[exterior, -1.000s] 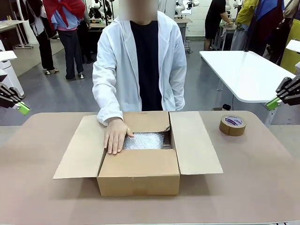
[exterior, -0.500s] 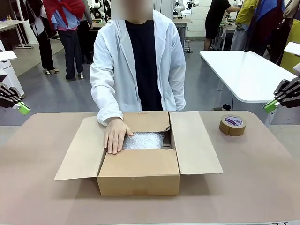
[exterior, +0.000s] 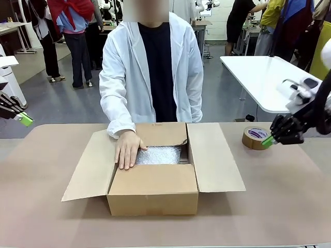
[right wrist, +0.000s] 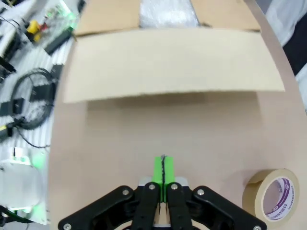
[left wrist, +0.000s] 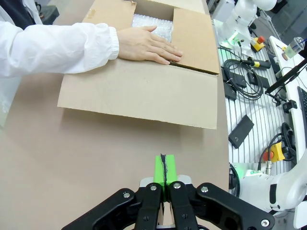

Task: Wrap the clocks to prevent damage.
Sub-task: Push the right (or left) flap of the Package Box to close it.

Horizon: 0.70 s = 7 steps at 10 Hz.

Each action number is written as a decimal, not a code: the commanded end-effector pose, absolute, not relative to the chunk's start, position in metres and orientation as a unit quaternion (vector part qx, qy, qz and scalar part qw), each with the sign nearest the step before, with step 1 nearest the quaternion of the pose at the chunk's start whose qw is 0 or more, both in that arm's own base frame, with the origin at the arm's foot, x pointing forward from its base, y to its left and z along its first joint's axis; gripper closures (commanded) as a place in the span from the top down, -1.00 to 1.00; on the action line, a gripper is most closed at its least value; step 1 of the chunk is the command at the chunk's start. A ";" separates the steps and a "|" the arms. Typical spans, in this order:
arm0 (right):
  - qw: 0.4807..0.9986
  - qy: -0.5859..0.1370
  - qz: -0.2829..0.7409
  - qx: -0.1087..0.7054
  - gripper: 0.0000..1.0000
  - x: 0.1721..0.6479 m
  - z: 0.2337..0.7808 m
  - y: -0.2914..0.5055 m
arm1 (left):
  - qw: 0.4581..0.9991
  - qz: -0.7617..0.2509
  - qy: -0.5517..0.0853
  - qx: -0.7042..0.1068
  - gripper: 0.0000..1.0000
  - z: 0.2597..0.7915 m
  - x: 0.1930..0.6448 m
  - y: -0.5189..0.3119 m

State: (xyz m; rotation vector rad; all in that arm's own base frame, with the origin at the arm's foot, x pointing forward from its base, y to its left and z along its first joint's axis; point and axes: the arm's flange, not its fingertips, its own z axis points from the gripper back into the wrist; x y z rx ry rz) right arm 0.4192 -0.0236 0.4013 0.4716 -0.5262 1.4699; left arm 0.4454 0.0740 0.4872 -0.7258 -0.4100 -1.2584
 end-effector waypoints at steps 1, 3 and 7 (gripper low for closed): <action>0.702 -0.243 0.648 0.169 -0.98 0.436 0.359 -0.016 | 0.726 -0.569 -0.192 -0.336 -0.99 0.488 0.444 0.075; 0.701 -0.256 0.642 0.174 -0.98 0.447 0.344 -0.006 | 0.726 -0.569 -0.192 -0.336 -0.99 0.488 0.444 0.075; 0.710 -0.229 0.644 0.168 -0.98 0.440 0.349 -0.015 | 0.726 -0.569 -0.192 -0.336 -0.99 0.488 0.444 0.075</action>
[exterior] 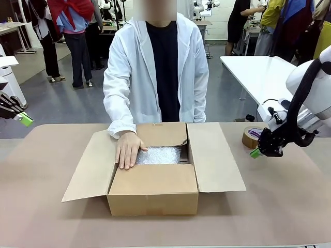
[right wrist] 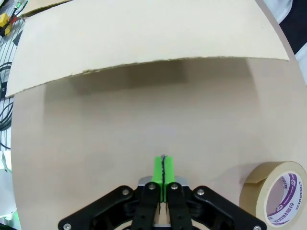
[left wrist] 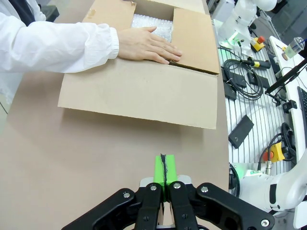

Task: Wrap the clocks to prevent damage.
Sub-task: Push the right (or left) flap of the Package Box to close it.

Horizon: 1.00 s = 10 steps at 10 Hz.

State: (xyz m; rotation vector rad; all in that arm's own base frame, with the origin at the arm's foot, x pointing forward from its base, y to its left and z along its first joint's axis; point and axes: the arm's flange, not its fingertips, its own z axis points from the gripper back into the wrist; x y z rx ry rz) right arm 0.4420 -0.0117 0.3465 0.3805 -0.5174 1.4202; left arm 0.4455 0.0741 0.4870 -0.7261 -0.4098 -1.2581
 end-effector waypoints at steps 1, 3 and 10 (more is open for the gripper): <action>0.710 -0.229 0.644 0.168 -0.98 0.440 0.349 -0.015 | 0.726 -0.569 -0.192 -0.336 -0.99 0.488 0.444 0.075; 0.711 -0.233 0.641 0.169 -0.98 0.442 0.348 -0.014 | 0.726 -0.569 -0.192 -0.336 -0.99 0.488 0.444 0.075; 0.644 -0.352 0.609 0.301 -0.98 0.444 0.310 0.021 | 0.726 -0.569 -0.192 -0.336 -0.99 0.488 0.444 0.075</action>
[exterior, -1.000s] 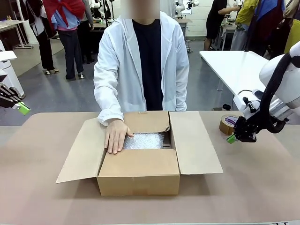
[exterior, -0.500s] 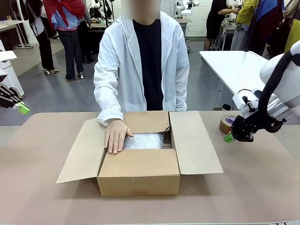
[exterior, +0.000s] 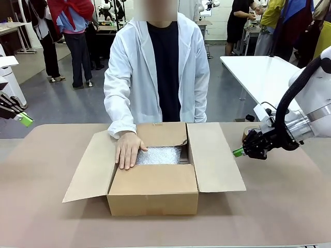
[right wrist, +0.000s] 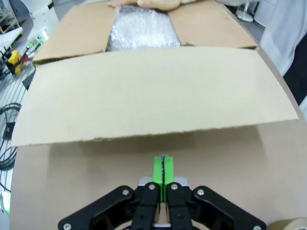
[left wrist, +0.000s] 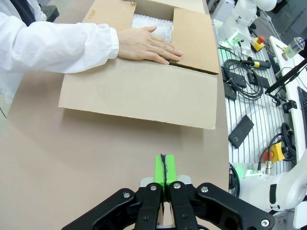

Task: Wrap the clocks to prevent damage.
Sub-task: Push the right (or left) flap of the Package Box to close it.

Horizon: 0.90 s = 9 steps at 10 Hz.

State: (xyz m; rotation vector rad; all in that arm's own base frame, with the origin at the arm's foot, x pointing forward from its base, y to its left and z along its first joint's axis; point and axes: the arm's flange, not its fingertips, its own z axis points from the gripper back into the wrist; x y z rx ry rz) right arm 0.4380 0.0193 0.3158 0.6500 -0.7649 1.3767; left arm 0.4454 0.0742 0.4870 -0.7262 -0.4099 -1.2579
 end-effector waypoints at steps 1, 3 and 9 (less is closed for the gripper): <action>0.636 -0.362 0.605 0.313 -0.98 0.443 0.311 0.027 | 0.726 -0.569 -0.192 -0.336 -0.99 0.488 0.444 0.075; 0.620 -0.385 0.600 0.327 -0.98 0.438 0.318 0.043 | 0.726 -0.569 -0.192 -0.336 -0.99 0.488 0.444 0.075; 0.579 -0.431 0.613 0.320 -0.98 0.413 0.372 0.079 | 0.726 -0.569 -0.192 -0.336 -0.99 0.488 0.444 0.075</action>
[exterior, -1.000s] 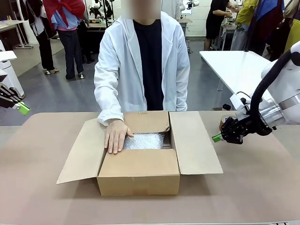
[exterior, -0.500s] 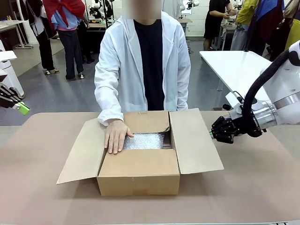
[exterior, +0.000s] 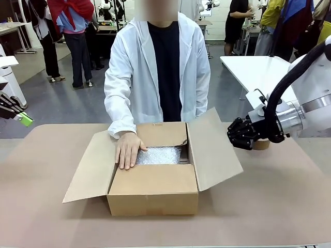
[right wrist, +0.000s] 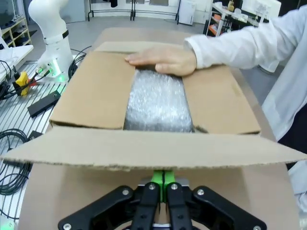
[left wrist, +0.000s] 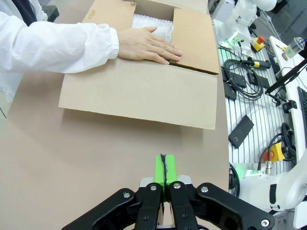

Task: Wrap the clocks to prevent damage.
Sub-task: Push the right (or left) flap of the Package Box to close it.

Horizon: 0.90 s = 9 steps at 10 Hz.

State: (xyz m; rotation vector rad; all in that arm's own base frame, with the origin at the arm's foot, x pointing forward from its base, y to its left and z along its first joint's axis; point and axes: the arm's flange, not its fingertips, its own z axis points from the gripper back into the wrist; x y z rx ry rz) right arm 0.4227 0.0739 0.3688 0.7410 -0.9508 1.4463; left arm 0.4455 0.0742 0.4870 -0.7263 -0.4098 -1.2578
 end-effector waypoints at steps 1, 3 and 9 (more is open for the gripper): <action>0.571 -0.438 0.618 0.316 -0.98 0.411 0.382 0.085 | 0.726 -0.569 -0.192 -0.336 -0.99 0.488 0.444 0.075; 0.570 -0.435 0.618 0.322 -0.98 0.415 0.383 0.097 | 0.726 -0.569 -0.192 -0.336 -0.99 0.488 0.444 0.075; 0.580 -0.404 0.614 0.352 -0.98 0.441 0.353 0.146 | 0.726 -0.569 -0.192 -0.336 -0.99 0.488 0.444 0.075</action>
